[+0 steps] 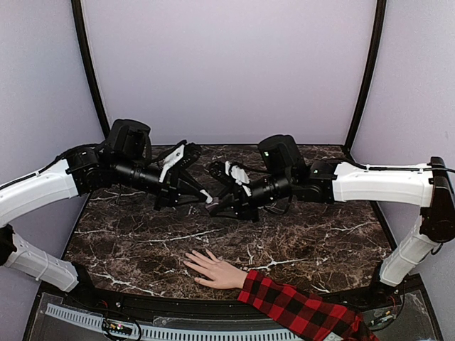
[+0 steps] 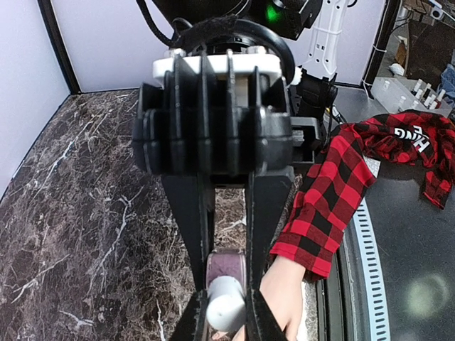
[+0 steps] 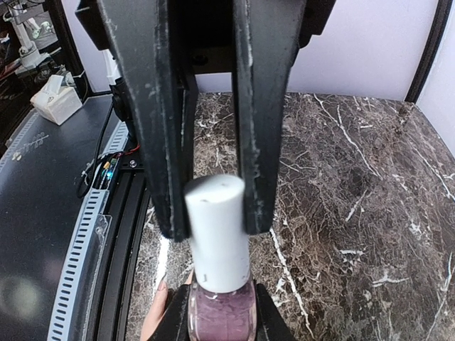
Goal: Paint the nails
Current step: Unscrew the cap of the nail polish bottle, then pick up the nail polish bottle cap from the nail polish bottle.
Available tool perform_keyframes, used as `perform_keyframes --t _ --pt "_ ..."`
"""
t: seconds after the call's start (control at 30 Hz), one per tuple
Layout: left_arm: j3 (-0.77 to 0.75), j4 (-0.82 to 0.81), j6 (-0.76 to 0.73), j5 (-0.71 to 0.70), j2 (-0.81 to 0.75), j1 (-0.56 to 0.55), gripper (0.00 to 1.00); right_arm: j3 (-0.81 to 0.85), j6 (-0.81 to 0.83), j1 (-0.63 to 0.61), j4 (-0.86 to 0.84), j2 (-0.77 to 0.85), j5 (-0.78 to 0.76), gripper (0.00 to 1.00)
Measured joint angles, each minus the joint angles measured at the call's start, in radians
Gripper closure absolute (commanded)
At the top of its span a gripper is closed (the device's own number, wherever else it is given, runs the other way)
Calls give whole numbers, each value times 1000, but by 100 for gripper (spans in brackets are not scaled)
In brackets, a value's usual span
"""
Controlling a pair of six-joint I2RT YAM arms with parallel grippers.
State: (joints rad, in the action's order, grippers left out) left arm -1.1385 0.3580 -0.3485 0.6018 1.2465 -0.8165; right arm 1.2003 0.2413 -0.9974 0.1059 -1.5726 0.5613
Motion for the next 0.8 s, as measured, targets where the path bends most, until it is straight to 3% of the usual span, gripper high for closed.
perform_keyframes --t 0.8 --pt "9 -20 42 -60 -20 0 100 0 -14 8 -7 -8 -28 100"
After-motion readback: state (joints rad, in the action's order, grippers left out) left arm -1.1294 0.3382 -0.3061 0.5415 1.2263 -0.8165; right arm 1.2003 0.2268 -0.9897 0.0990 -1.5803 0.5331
